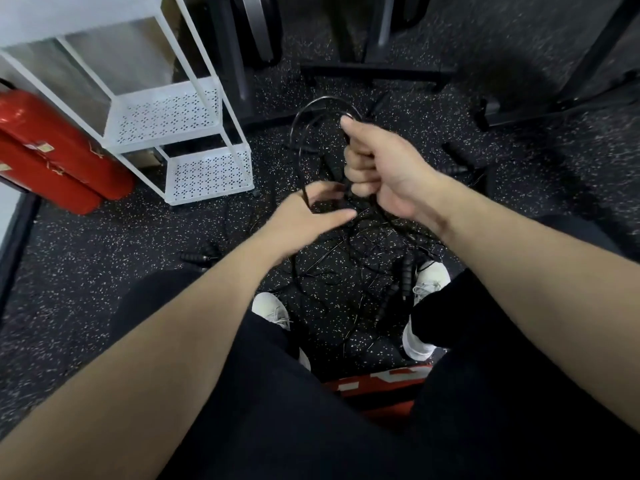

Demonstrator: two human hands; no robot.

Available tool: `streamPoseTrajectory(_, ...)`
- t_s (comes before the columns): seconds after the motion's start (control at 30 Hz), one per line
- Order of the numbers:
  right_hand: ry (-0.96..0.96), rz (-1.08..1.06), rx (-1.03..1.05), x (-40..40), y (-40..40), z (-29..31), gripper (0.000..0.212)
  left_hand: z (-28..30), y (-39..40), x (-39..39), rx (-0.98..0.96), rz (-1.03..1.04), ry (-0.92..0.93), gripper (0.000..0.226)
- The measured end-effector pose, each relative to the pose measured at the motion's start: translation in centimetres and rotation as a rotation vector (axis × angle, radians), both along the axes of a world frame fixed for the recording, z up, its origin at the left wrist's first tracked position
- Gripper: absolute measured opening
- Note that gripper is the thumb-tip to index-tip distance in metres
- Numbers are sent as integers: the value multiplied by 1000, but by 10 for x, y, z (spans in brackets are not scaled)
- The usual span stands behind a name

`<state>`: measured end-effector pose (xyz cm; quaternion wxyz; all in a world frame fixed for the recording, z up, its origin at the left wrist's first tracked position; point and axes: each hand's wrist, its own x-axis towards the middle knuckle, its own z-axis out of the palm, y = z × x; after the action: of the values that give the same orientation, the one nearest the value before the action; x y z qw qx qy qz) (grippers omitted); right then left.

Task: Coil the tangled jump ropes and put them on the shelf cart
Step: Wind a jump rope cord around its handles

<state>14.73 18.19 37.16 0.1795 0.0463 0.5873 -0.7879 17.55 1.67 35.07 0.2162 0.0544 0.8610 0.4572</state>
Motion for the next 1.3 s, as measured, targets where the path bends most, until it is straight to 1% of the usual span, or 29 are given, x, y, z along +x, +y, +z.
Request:
streamPoseTrajectory(0.07, -17, -21, -139, 2, -3, 7, 46, -3, 14, 5, 49, -9, -4, 40)
streamPoseTrajectory(0.13, -29, -45, -225, 4, -6, 11, 48, -5, 22, 7, 67, -21, 1, 36)
streamPoseTrajectory(0.23, -24, -99, -264, 8, -5, 21, 49, -3, 28, 9, 123, -32, 30, 6)
streamPoseTrajectory(0.27, -27, -123, -288, 8, -4, 23, 49, -2, 30, 10, 153, -19, 37, 9)
streamPoseTrajectory(0.33, -36, -173, -349, 7, -1, 26, 49, -2, 32, 11, 174, -13, 71, 26)
streamPoseTrajectory(0.37, -32, -186, -364, 5, 1, 26, 48, -2, 33, 12, 174, -27, 84, 28)
streamPoseTrajectory(0.4, -12, -177, -356, 4, 3, 26, 42, -2, 35, 13, 165, -37, 94, 25)
streamPoseTrajectory(0.47, 70, -116, -229, 2, 6, 22, 19, 0, 37, 12, 127, 6, 123, 22)
streamPoseTrajectory(0.5, 86, -67, -144, 2, 9, 18, 15, 1, 37, 10, 110, 51, 139, 22)
streamPoseTrajectory(0.53, 79, -7, -66, 3, 14, 11, 21, 3, 36, 7, 107, 99, 151, 21)
streamPoseTrajectory(0.6, 79, 120, 71, 4, 26, -5, 39, 7, 32, 1, 176, 205, 141, 19)
streamPoseTrajectory(0.67, 131, 286, 313, 6, 38, -20, 62, 12, 26, -5, 322, 326, 94, 19)
streamPoseTrajectory(0.7, 150, 372, 446, 6, 42, -26, 65, 14, 23, -7, 401, 367, 80, 21)
streamPoseTrajectory(0.73, 170, 452, 574, 7, 45, -30, 62, 15, 20, -8, 471, 398, 75, 21)
streamPoseTrajectory(0.8, 234, 527, 770, 4, 45, -40, 42, 17, 18, -8, 587, 430, 82, 20)
streamPoseTrajectory(0.83, 272, 520, 838, 4, 44, -42, 29, 17, 18, -8, 626, 432, 84, 20)
streamPoseTrajectory(0.87, 310, 491, 879, 5, 42, -43, 22, 17, 18, -8, 652, 431, 83, 19)
streamPoseTrajectory(0.9, 352, 440, 894, 5, 40, -43, 21, 17, 19, -8, 669, 430, 80, 19)
streamPoseTrajectory(0.97, 393, 346, 886, 7, 38, -39, 27, 16, 18, -9, 666, 437, 63, 20)
streamPoseTrajectory(1.0, 391, 305, 872, 7, 37, -35, 28, 16, 17, -10, 635, 437, 50, 25)
streamPoseTrajectory(1.07, 364, 217, 797, 4, 33, -28, 28, 13, 13, -11, 532, 407, 16, 36)
streamPoseTrajectory(1.13, 358, 119, 667, 1, 28, -21, 28, 9, 13, -8, 408, 360, -18, 41)
streamPoseTrajectory(1.2, 344, 46, 528, 0, 23, -12, 27, 2, 17, -6, 336, 300, -21, 39)
streamPoseTrajectory(1.3, 315, 33, 346, 3, 15, 1, 27, -3, 27, -1, 273, 199, 19, 24)
